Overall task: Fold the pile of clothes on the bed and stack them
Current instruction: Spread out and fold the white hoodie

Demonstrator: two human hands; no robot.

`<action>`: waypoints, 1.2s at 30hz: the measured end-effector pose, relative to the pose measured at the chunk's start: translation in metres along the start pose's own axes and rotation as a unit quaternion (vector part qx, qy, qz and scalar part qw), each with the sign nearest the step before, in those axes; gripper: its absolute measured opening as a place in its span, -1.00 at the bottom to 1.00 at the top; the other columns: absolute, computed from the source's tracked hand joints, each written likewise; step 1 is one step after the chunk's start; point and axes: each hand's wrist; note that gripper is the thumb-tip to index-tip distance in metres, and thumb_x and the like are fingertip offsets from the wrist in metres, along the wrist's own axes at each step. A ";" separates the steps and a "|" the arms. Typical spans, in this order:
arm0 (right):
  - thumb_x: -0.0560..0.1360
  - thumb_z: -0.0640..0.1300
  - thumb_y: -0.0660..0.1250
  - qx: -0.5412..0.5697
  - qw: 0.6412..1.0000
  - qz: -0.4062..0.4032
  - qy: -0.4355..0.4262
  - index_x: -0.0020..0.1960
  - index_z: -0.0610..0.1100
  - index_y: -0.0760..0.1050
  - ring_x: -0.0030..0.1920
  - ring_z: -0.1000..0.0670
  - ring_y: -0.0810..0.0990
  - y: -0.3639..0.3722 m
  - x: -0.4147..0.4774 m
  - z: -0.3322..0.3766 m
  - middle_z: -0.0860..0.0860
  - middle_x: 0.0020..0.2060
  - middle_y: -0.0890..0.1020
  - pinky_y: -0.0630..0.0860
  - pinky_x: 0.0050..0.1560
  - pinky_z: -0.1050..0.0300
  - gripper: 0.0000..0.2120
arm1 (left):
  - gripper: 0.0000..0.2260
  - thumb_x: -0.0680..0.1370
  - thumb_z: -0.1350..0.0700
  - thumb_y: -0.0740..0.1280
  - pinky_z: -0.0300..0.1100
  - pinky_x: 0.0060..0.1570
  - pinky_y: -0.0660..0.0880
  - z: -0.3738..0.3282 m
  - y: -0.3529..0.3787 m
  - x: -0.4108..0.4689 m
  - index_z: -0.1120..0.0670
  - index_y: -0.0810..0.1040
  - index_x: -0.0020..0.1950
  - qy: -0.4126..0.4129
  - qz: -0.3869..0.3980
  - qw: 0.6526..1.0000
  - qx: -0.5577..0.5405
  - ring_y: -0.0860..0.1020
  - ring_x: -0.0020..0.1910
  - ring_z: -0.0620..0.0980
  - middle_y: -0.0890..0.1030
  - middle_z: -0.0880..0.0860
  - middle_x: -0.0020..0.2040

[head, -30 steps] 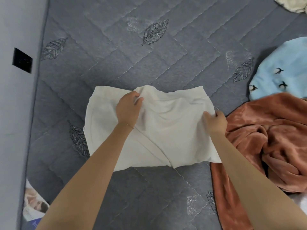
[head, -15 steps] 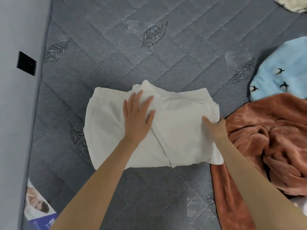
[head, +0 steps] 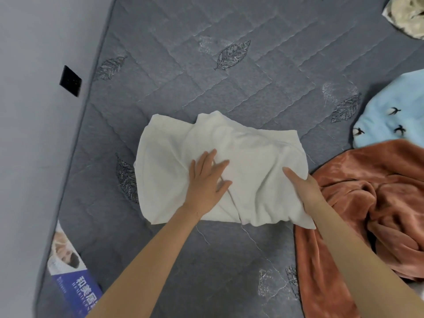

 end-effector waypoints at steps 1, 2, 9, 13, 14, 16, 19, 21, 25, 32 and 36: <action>0.50 0.03 0.44 -0.003 1.000 -0.011 -0.015 0.20 -0.11 0.53 0.08 -0.07 0.61 0.003 -0.005 0.005 -0.04 0.13 0.63 0.52 0.22 -0.04 -0.66 | -0.51 0.56 -0.18 0.16 0.27 0.45 0.04 0.002 0.002 -0.009 -0.04 0.41 0.45 0.008 -0.001 1.000 0.019 0.13 0.52 0.18 0.22 0.14 0.54; 0.51 -0.01 0.43 -0.003 0.999 -0.022 -0.033 0.09 -0.10 0.54 0.03 -0.07 0.62 0.005 -0.012 0.010 -0.07 0.11 0.63 0.53 0.20 -0.05 -0.78 | -0.51 0.57 -0.16 0.18 0.32 0.44 0.07 0.002 0.002 -0.018 -0.05 0.37 0.48 0.006 0.022 0.999 0.049 0.12 0.51 0.18 0.19 0.14 0.55; 0.54 -0.12 0.38 -0.013 0.990 -0.026 -0.135 -0.15 -0.07 0.52 -0.09 -0.06 0.59 0.030 -0.056 0.051 0.00 -0.17 0.62 0.53 -0.01 0.00 -0.90 | -0.43 0.64 -0.10 0.19 0.27 0.46 -0.05 0.006 -0.022 -0.031 -0.21 0.00 0.58 -0.116 0.206 0.972 0.005 -0.18 0.58 0.01 -0.14 -0.06 0.61; 0.52 -0.10 0.38 -0.035 0.985 0.001 -0.170 -0.15 -0.10 0.51 -0.11 -0.09 0.62 0.062 -0.083 0.082 -0.08 -0.15 0.64 0.55 0.00 -0.08 -0.89 | -0.62 0.65 -0.04 0.22 -0.15 0.45 0.18 -0.006 -0.059 -0.037 -0.10 0.36 0.47 -0.203 0.057 0.907 -0.365 0.26 0.48 -0.10 0.33 -0.10 0.48; 0.52 -0.09 0.37 -0.044 0.982 0.014 -0.181 -0.16 -0.10 0.51 -0.11 -0.09 0.62 0.073 -0.091 0.090 -0.09 -0.16 0.64 0.54 -0.03 -0.04 -0.89 | -0.67 0.65 -0.03 0.22 -0.22 0.39 0.26 -0.008 -0.071 -0.040 -0.10 0.40 0.43 -0.223 0.032 0.870 -0.438 0.35 0.41 -0.13 0.40 -0.10 0.43; 0.52 -0.09 0.36 -0.063 0.974 0.045 -0.211 -0.16 -0.14 0.51 -0.15 -0.05 0.58 0.097 -0.108 0.101 -0.08 -0.21 0.61 0.48 -0.10 0.03 -0.86 | -0.73 0.66 -0.05 0.18 -0.22 0.26 0.37 -0.006 -0.091 -0.046 -0.11 0.45 0.35 -0.257 0.019 0.817 -0.517 0.49 0.27 -0.13 0.51 -0.08 0.32; 0.54 -0.11 0.32 -0.090 0.958 0.100 -0.253 -0.15 -0.23 0.48 -0.23 0.02 0.48 0.139 -0.132 0.104 -0.03 -0.29 0.51 0.41 -0.18 0.08 -0.81 | -0.71 0.63 -0.18 0.18 -0.07 0.25 0.46 0.008 -0.114 -0.054 -0.12 0.47 0.28 -0.283 0.018 0.765 -0.579 0.58 0.18 -0.06 0.59 -0.06 0.22; 0.57 -0.12 0.29 -0.112 0.946 0.132 -0.273 -0.14 -0.20 0.47 -0.27 0.06 0.45 0.166 -0.144 0.101 0.03 -0.32 0.49 0.39 -0.20 0.17 -0.83 | -0.63 0.58 -0.25 0.17 -0.03 0.22 0.50 0.020 -0.125 -0.059 -0.09 0.49 0.27 -0.291 -0.007 0.734 -0.613 0.61 0.12 -0.03 0.62 -0.03 0.19; 0.62 -0.07 0.24 -0.157 0.929 0.227 -0.246 0.32 -0.06 0.46 0.02 0.03 0.60 0.215 -0.147 0.078 0.02 0.05 0.65 0.51 0.11 0.08 -0.71 | -0.59 0.55 -0.29 0.07 -0.19 -0.03 0.51 0.043 -0.141 -0.070 -0.08 0.50 0.19 -0.289 -0.031 0.720 -0.630 0.62 -0.05 -0.11 0.67 -0.06 0.05; 0.69 -0.04 0.04 -0.219 0.917 0.303 -0.140 0.58 -0.04 0.08 0.26 0.02 0.48 0.248 -0.138 0.042 -0.02 0.39 0.43 0.37 0.38 0.06 -0.52 | -0.60 0.54 0.25 0.40 -0.13 0.20 0.52 0.082 -0.121 -0.085 0.03 0.47 0.35 -0.254 -0.023 0.785 -0.565 0.59 0.22 -0.03 0.61 0.07 0.24; 0.64 -0.15 0.17 -0.245 0.907 0.221 -0.262 0.46 -0.10 0.34 0.10 0.01 0.54 0.236 -0.131 0.042 0.01 0.11 0.58 0.40 0.21 0.21 -0.62 | -0.58 0.48 0.39 0.41 -0.27 -0.14 0.57 0.096 -0.105 -0.091 0.10 0.49 0.29 -0.292 -0.056 0.807 -0.510 0.60 0.00 -0.04 0.62 0.04 0.08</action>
Point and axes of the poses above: each hand's wrist, its own x-axis towards the middle knuckle, its own y-axis out of the palm, z = x × y
